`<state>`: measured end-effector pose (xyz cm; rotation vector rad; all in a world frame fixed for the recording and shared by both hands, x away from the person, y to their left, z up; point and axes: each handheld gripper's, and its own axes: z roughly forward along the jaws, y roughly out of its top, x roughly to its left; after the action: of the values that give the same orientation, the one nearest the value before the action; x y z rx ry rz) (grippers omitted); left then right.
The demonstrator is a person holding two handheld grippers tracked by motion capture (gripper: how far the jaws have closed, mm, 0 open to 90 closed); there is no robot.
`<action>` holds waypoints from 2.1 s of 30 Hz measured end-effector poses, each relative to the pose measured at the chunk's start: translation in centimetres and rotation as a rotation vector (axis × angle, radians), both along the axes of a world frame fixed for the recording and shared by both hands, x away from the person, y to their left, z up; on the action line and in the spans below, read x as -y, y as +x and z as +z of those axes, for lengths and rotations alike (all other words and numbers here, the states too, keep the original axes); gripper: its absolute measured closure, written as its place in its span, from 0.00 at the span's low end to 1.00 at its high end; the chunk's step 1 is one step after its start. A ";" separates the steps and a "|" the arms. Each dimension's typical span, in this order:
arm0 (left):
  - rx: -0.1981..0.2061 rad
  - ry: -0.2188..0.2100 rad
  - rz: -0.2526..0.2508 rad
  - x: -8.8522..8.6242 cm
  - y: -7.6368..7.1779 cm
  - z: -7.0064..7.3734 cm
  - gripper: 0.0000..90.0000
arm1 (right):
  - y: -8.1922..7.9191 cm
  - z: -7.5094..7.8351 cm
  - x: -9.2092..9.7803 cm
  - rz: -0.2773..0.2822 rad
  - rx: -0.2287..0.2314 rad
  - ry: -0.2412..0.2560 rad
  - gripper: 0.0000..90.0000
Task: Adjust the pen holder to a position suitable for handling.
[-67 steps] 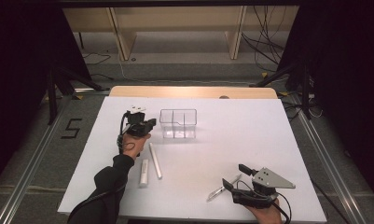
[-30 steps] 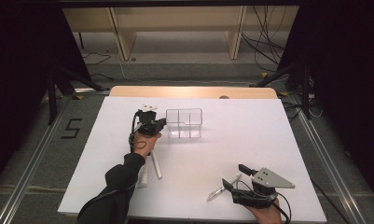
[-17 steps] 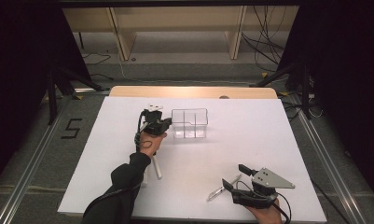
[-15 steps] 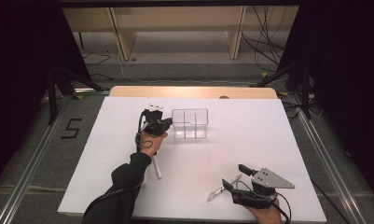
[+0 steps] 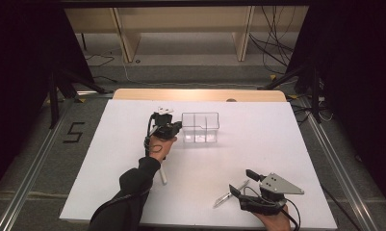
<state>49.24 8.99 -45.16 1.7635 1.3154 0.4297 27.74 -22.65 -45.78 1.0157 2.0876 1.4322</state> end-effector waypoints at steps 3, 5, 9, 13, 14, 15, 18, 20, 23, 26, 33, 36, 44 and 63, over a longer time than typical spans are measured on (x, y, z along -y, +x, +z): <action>0.000 -0.002 0.002 0.1 0.1 -0.1 0.99 | 0.0 0.0 0.0 0.000 -0.001 0.000 0.25; -0.002 0.000 -0.001 0.1 0.2 -0.1 0.99 | 0.0 0.0 0.0 -0.001 0.002 0.000 0.25; 0.000 0.003 0.001 0.1 0.1 -0.1 0.98 | 0.0 0.0 0.1 -0.003 0.000 0.003 0.25; -0.004 0.001 0.006 -0.2 0.1 -0.1 0.94 | 0.0 0.0 0.1 -0.007 0.004 0.003 0.25; -0.001 -0.005 0.009 -0.4 0.1 0.0 0.92 | 0.0 0.1 0.2 -0.010 0.006 0.004 0.25; -0.002 -0.001 0.011 -0.6 0.0 0.1 0.91 | 0.0 0.1 0.3 -0.016 0.009 0.005 0.25; -0.004 -0.009 0.030 -1.6 -0.4 0.4 0.84 | 0.1 0.3 1.0 -0.040 0.012 0.018 0.25; -0.006 -0.011 0.031 -2.3 -0.7 0.5 0.77 | 0.2 0.4 1.4 -0.054 0.011 0.030 0.25; 0.006 -0.020 0.026 -2.8 -1.4 0.9 0.69 | 0.2 0.4 1.5 -0.059 0.016 0.030 0.25; 0.012 -0.032 0.000 -3.1 -2.3 1.5 0.59 | 0.2 0.3 1.3 -0.057 0.011 0.024 0.25; 0.001 -0.055 -0.051 -3.5 -4.6 2.3 0.44 | 0.2 0.3 1.3 -0.058 0.012 0.023 0.25; 0.001 -0.040 -0.098 -3.4 -5.3 2.7 0.39 | 0.3 0.2 1.3 -0.057 0.010 0.023 0.25; -0.006 -0.019 -0.177 -2.6 -7.3 3.0 0.31 | 0.3 0.1 1.5 -0.062 0.007 0.018 0.25; -0.038 0.002 -0.282 -1.3 -9.7 2.9 0.22 | 0.5 -0.1 1.9 -0.080 0.004 0.014 0.25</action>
<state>39.49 10.30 -42.24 1.9314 1.0699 0.2401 28.29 -24.55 -45.87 1.0888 2.0128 1.4106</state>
